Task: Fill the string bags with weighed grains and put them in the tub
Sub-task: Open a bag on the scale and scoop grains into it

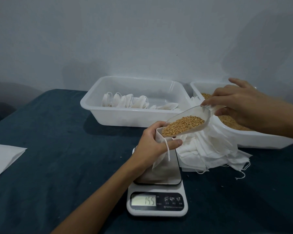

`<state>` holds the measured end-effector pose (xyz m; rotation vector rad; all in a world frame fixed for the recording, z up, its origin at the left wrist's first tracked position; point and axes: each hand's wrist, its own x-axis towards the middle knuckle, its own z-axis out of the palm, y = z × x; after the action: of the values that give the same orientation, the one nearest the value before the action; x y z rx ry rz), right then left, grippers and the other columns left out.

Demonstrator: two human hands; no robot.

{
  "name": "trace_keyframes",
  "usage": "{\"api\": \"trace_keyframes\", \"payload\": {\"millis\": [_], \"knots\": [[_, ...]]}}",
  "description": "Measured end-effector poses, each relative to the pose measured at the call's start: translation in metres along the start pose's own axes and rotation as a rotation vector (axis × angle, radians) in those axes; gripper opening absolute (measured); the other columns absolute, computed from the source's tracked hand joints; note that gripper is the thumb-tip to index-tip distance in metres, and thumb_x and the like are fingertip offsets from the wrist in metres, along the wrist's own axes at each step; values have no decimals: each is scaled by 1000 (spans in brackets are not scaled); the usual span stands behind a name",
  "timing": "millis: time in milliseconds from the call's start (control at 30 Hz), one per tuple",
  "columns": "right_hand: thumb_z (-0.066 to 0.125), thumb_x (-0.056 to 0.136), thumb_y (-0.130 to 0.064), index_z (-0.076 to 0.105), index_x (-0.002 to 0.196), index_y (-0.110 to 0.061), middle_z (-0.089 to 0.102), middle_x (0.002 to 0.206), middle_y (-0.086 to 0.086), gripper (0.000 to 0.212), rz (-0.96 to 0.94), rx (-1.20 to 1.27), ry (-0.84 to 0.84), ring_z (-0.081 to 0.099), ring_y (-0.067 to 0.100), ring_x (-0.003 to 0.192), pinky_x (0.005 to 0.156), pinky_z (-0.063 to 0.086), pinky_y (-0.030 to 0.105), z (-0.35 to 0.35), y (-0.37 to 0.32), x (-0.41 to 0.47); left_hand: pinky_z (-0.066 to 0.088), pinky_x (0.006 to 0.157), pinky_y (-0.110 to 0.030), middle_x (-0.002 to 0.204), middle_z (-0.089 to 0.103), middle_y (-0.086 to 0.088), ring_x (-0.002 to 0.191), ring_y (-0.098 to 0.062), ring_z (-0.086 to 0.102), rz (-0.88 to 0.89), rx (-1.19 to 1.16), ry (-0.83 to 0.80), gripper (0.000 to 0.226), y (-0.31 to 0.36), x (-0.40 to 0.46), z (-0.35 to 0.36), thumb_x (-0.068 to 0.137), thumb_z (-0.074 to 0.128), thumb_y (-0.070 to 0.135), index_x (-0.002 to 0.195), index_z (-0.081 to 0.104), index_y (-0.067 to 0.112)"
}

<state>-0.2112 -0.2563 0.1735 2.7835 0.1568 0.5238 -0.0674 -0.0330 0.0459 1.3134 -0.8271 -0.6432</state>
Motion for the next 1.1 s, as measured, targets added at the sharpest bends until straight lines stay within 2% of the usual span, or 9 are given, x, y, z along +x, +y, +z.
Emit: {"api": "trace_keyframes", "payload": {"millis": [167, 300, 400, 600, 900, 1100], "knots": [[81, 77, 4, 74, 116, -15, 69, 96, 2, 44, 8, 17, -8, 69, 33, 92, 109, 32, 65, -2, -2, 1, 56, 81, -18, 104, 78, 7, 91, -6, 75, -3, 3, -2, 46, 1, 0, 0, 83, 84, 4, 123, 64, 12], [81, 77, 4, 74, 117, -14, 70, 98, 3, 44, 9, 16, -14, 69, 34, 94, 110, 31, 66, -3, -3, 1, 58, 92, -27, 111, 77, 0, 97, -11, 75, -10, 34, 14, 45, 1, 1, 0, 82, 86, 8, 122, 66, 15], [80, 77, 4, 74, 117, -14, 70, 98, 3, 44, 11, 14, -18, 69, 34, 94, 110, 31, 65, -3, -4, 1, 58, 93, -28, 110, 77, 1, 97, -11, 75, -10, 45, 18, 44, 1, 0, 0, 82, 86, 9, 121, 67, 17], [80, 78, 3, 74, 118, -15, 69, 98, 2, 44, 13, 16, -19, 69, 34, 95, 112, 29, 64, -4, -4, 1, 55, 84, -19, 104, 78, 5, 94, -9, 75, -14, 33, 14, 44, 1, 0, 0, 82, 86, 7, 120, 67, 16], [82, 75, 4, 73, 117, -18, 69, 98, 0, 48, 12, -6, -20, 69, 31, 96, 111, 30, 63, -3, -3, 1, 57, 102, -41, 116, 76, -3, 104, -19, 75, -23, 32, 18, 48, 1, 0, 0, 82, 86, 6, 124, 65, 15], [81, 76, 4, 74, 116, -15, 69, 96, 2, 45, 1, -3, -11, 69, 33, 91, 110, 31, 65, -3, -4, 1, 56, 104, -47, 118, 74, -8, 103, -23, 76, -33, 14, 22, 49, 2, -1, 2, 81, 86, 3, 124, 65, 13]]}}
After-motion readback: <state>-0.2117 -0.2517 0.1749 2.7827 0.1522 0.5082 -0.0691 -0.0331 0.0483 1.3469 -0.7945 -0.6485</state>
